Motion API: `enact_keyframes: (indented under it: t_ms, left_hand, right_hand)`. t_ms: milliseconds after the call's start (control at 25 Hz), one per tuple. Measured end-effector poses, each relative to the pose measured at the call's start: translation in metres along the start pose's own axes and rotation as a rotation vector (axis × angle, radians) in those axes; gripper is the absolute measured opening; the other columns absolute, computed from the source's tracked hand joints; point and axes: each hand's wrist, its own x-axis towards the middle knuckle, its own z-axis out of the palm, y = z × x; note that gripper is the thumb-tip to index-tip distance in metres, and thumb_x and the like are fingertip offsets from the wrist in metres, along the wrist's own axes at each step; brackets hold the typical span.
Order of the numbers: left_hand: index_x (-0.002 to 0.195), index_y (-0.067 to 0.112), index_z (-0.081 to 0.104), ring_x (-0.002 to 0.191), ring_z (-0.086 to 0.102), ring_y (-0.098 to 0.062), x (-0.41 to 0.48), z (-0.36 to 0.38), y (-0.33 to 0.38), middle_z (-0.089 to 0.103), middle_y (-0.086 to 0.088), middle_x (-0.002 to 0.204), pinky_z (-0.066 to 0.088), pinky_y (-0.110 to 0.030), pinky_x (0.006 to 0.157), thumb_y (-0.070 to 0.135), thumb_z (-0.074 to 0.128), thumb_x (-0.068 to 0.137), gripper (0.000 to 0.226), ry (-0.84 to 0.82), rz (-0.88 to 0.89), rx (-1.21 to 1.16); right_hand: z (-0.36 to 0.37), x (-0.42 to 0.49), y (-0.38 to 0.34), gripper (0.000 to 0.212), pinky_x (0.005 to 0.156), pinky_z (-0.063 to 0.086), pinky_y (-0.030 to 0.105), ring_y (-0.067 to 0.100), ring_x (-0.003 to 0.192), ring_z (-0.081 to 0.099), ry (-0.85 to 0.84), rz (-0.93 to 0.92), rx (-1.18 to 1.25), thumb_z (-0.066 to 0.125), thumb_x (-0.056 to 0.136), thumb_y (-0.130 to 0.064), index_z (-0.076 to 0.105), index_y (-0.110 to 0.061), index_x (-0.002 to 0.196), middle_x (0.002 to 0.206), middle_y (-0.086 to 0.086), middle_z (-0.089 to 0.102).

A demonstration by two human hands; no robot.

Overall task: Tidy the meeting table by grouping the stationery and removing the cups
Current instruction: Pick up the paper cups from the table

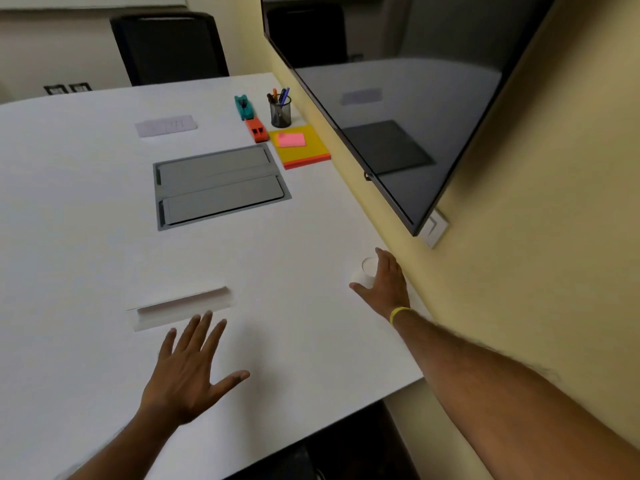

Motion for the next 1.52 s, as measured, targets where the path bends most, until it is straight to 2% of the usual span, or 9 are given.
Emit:
enact_keyframes:
  t_ms: [160, 320, 440, 640, 760, 840, 1040, 1200, 1520]
  left_hand:
    - [0.153, 0.030, -0.008, 0.149, -0.013, -0.015, -0.005, 0.022, 0.012, -0.013, 0.004, 0.162, -0.001, -0.045, 0.123, 0.094, 0.011, 0.073, 0.104, -0.066, -0.022, -0.020]
    - [0.151, 0.031, -0.014, 0.148, -0.015, -0.013, -0.007, 0.028, 0.009, -0.017, 0.004, 0.162, 0.000, -0.043, 0.124, 0.094, 0.007, 0.071, 0.104, -0.106, -0.056, -0.025]
    - [0.150, 0.031, -0.019, 0.147, -0.018, -0.012, -0.004, 0.020, 0.005, -0.019, 0.005, 0.161, 0.000, -0.042, 0.123, 0.094, 0.002, 0.070, 0.104, -0.132, -0.051, -0.006]
    - [0.155, 0.027, -0.004, 0.152, -0.003, -0.015, 0.008, -0.014, 0.017, -0.006, 0.003, 0.164, 0.010, -0.041, 0.123, 0.093, 0.007, 0.072, 0.107, -0.071, -0.071, -0.105]
    - [0.155, 0.028, 0.017, 0.150, 0.016, -0.016, 0.018, -0.035, 0.029, 0.016, 0.002, 0.164, 0.024, -0.038, 0.119, 0.085, 0.035, 0.078, 0.097, -0.017, -0.040, -0.286]
    - [0.152, 0.033, 0.023, 0.144, 0.030, -0.013, 0.021, -0.050, 0.030, 0.027, 0.007, 0.160, 0.034, -0.033, 0.112, 0.073, 0.050, 0.083, 0.084, -0.054, 0.036, -0.344]
    - [0.151, 0.033, 0.023, 0.136, 0.043, -0.013, 0.005, -0.092, 0.020, 0.037, 0.006, 0.154, 0.040, -0.033, 0.109, 0.066, 0.065, 0.078, 0.090, -0.041, 0.109, -0.467]
    - [0.152, 0.033, 0.017, 0.137, 0.040, -0.014, -0.034, -0.115, -0.003, 0.030, 0.005, 0.158, 0.040, -0.033, 0.108, 0.064, 0.074, 0.070, 0.105, 0.018, 0.165, -0.664]
    - [0.138, 0.033, 0.040, 0.106, 0.062, -0.009, -0.149, -0.129, -0.112, 0.052, 0.008, 0.132, 0.056, -0.029, 0.088, 0.040, 0.083, 0.072, 0.079, 0.203, 0.162, -0.977]
  right_hand:
    - [0.019, 0.038, 0.012, 0.084, 0.113, 0.036, 0.045, 0.033, 0.140, 0.033, -0.083, -0.010, -0.097, 0.076, 0.081, -0.033, 0.029, -0.025, 0.150, 0.159, 0.010, 0.022]
    - [0.027, 0.050, 0.020, 0.061, 0.093, 0.052, 0.037, 0.032, 0.119, 0.055, -0.140, 0.059, 0.000, 0.068, 0.086, -0.020, 0.043, -0.027, 0.141, 0.144, 0.008, 0.039]
    - [0.026, 0.049, 0.019, 0.055, 0.082, 0.051, 0.030, 0.031, 0.109, 0.059, -0.104, 0.106, 0.108, 0.069, 0.084, -0.019, 0.049, -0.026, 0.135, 0.130, 0.008, 0.048]
    - [0.011, 0.025, 0.004, 0.054, 0.089, 0.050, 0.035, 0.024, 0.118, 0.052, -0.051, 0.331, 0.765, 0.075, 0.083, -0.018, 0.054, -0.023, 0.132, 0.141, 0.007, 0.048]
    - [0.005, -0.004, -0.019, 0.043, 0.081, 0.058, 0.040, 0.029, 0.110, 0.056, -0.130, 0.499, 1.250, 0.072, 0.087, -0.018, 0.056, -0.018, 0.127, 0.137, 0.014, 0.049]
    - [0.008, -0.024, -0.041, 0.035, 0.079, 0.059, 0.041, 0.030, 0.107, 0.056, -0.243, 0.511, 1.385, 0.069, 0.089, -0.019, 0.057, -0.014, 0.122, 0.129, 0.017, 0.052]
    - [0.014, -0.088, -0.123, 0.026, 0.078, 0.060, 0.042, 0.034, 0.112, 0.055, -0.460, 0.413, 1.396, 0.065, 0.091, -0.021, 0.058, -0.012, 0.115, 0.122, 0.016, 0.054]
    - [0.013, -0.145, -0.189, 0.028, 0.081, 0.060, 0.042, 0.034, 0.114, 0.057, -0.536, 0.253, 1.318, 0.065, 0.092, -0.023, 0.059, -0.012, 0.117, 0.123, 0.015, 0.055]
    - [0.014, -0.252, -0.311, 0.033, 0.078, 0.060, 0.037, 0.032, 0.108, 0.064, -0.587, 0.000, 1.044, 0.066, 0.092, -0.030, 0.056, -0.018, 0.121, 0.121, 0.012, 0.059]
